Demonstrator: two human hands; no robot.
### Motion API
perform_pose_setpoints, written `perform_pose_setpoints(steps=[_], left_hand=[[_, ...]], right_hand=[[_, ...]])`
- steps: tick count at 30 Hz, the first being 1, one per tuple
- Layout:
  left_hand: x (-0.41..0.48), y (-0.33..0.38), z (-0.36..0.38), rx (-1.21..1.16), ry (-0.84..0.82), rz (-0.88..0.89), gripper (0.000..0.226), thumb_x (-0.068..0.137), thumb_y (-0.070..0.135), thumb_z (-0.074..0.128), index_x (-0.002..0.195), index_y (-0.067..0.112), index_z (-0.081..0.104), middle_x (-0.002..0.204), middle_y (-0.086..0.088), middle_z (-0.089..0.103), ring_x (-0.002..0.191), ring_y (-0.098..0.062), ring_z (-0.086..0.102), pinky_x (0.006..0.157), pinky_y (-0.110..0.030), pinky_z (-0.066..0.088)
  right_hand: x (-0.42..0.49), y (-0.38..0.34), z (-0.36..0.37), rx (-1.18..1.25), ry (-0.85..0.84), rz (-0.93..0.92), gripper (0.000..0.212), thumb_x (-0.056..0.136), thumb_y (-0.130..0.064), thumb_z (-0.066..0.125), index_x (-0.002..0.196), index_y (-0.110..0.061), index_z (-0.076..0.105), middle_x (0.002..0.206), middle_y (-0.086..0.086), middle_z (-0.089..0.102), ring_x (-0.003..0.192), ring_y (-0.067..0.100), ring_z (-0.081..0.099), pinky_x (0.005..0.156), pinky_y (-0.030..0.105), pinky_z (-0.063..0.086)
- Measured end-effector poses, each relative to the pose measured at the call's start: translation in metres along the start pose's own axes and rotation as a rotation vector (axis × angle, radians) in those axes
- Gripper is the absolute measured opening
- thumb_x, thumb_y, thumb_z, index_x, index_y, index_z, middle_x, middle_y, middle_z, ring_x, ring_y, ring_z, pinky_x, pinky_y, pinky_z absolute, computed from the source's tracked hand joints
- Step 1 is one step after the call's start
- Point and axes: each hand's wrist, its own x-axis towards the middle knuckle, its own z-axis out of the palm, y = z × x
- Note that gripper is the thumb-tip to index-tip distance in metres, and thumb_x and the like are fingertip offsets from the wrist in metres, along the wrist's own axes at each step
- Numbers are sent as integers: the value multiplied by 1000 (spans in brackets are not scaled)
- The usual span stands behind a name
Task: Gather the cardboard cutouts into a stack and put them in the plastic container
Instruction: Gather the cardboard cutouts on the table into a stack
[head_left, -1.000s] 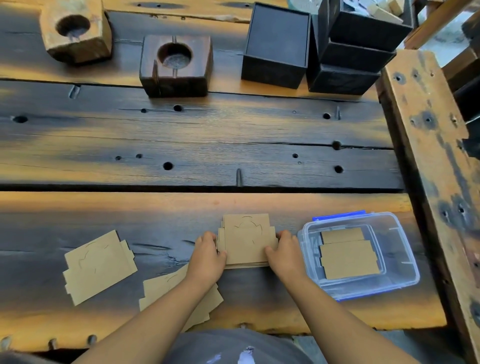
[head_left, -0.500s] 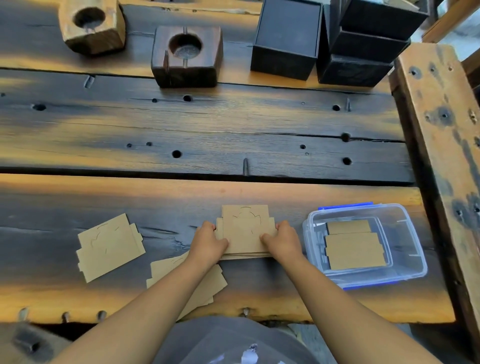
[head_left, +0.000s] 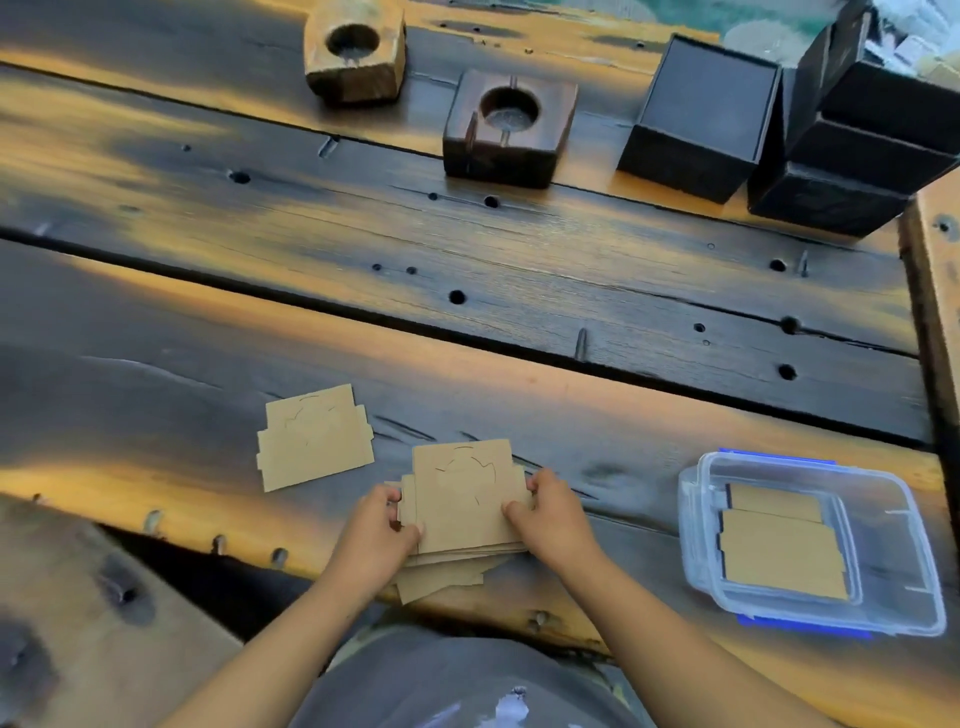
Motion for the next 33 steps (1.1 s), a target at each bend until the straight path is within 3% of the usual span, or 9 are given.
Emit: perform_pose_setpoints(steps=[3, 8, 12, 16, 18, 22, 26, 29, 33], left_hand=[[-12, -18, -3, -31, 15, -13, 33, 79, 10, 74, 98, 26, 52, 75, 15, 59, 68, 7, 56, 53, -9, 35], [-16, -40, -4, -92, -32, -33, 43, 77, 3, 74, 88, 38, 51, 85, 11, 66, 70, 3, 64, 64, -18, 53], [-11, -47, -5, -104, -74, -39, 39, 80, 6, 74, 106, 28, 55, 85, 15, 64, 68, 4, 64, 62, -15, 53], [-8, -49, -7, -3, -6, -87, 48, 81, 16, 74, 123, 21, 52, 114, 2, 53, 97, -12, 60, 89, -31, 55], [-8, -49, -8, 31, 11, -123, 51, 80, 20, 75, 125, 19, 50, 119, -2, 48, 103, -18, 57, 95, -37, 53], [-8, -50, -4, -59, -53, -200, 61, 77, 20, 78, 129, 14, 47, 120, -7, 58, 109, -23, 60, 96, -44, 54], [-17, -47, 9, -196, -59, -291, 65, 75, 22, 79, 130, 9, 46, 120, -11, 61, 107, -26, 62, 96, -46, 53], [-22, -46, 19, -219, 33, -341, 62, 73, 21, 80, 126, 10, 51, 121, -11, 59, 106, -27, 61, 96, -44, 53], [-29, -50, 18, -246, 55, -324, 42, 75, 16, 78, 109, 15, 53, 114, -11, 63, 99, -24, 63, 83, -38, 56]], right_hand=[[-7, -1, 14, -35, -35, -6, 18, 85, -23, 60, 94, -17, 46, 96, 2, 56, 96, 24, 55, 69, 28, 33], [-16, -2, 30, -58, -65, 13, 22, 88, -29, 59, 103, -14, 51, 109, 7, 61, 100, 24, 58, 72, 27, 34], [-18, -1, 35, -93, -68, 29, 21, 88, -32, 59, 97, -20, 44, 105, 6, 61, 90, 22, 55, 70, 29, 35], [-18, 0, 32, -161, 14, 32, 27, 85, -40, 60, 97, -22, 45, 105, 0, 55, 94, 20, 55, 71, 31, 38], [-16, 0, 32, -152, 21, 57, 33, 84, -42, 61, 104, -20, 47, 112, 1, 51, 102, 22, 55, 77, 32, 42], [-10, -2, 37, -83, -48, 111, 45, 84, -37, 64, 117, -10, 52, 120, 9, 60, 109, 27, 59, 86, 35, 47], [-12, -3, 47, -1, -95, 155, 46, 83, -32, 68, 117, -6, 51, 122, 14, 62, 112, 30, 60, 89, 35, 48], [-14, -2, 51, -45, -121, 132, 53, 82, -34, 70, 122, -5, 49, 126, 15, 57, 115, 31, 57, 95, 39, 48], [-12, -5, 45, -51, -176, 103, 55, 82, -32, 70, 126, -6, 47, 130, 15, 52, 118, 31, 54, 99, 42, 48]])
